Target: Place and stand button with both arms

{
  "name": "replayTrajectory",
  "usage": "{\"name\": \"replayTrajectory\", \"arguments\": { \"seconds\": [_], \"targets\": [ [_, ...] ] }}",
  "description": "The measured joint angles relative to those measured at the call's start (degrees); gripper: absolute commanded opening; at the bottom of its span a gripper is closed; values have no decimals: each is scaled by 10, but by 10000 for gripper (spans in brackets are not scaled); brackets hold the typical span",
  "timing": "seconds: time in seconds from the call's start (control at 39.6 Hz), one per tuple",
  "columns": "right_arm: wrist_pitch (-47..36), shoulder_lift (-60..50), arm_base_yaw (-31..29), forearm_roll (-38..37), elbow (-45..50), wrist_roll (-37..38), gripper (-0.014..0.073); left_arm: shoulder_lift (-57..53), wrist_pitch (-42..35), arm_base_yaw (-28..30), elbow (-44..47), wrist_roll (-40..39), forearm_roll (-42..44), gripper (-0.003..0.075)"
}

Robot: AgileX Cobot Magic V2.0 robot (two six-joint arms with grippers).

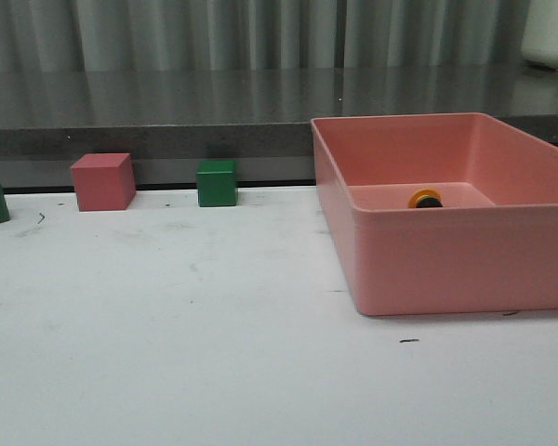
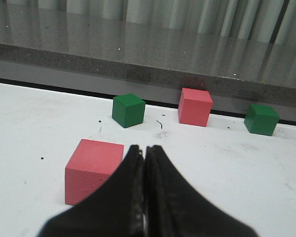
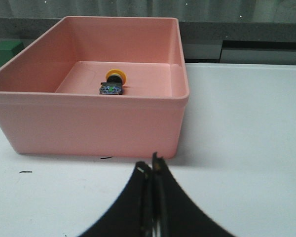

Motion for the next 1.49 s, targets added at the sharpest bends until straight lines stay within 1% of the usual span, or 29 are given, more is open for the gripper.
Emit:
{"name": "replayTrajectory", "arguments": {
  "seconds": [0.86,0.99,1.09,1.16,1.24,1.29,1.39,1.49],
  "targets": [
    [0,0,0,0,0,0,-62,0,0,0,0,0,0,-20],
    [-14,0,0,0,0,0,-62,0,-3,0,0,0,0,-20],
    [-29,0,0,0,0,0,-62,0,-30,0,0,0,0,-20],
    [-30,0,0,0,-2,0,-62,0,-79,0,0,0,0,-20],
    [-25,0,0,0,-22,0,-60,0,-139,0,-1,0,0,-20],
    [-21,0,0,0,-44,0,-60,0,-156,0,-6,0,0,-20],
    [-18,1,0,0,-100,0,-60,0,-140,0,-48,0,1,-20],
    [-1,40,0,0,-173,0,-60,19,-105,0,-114,0,19,-20]
  ]
}}
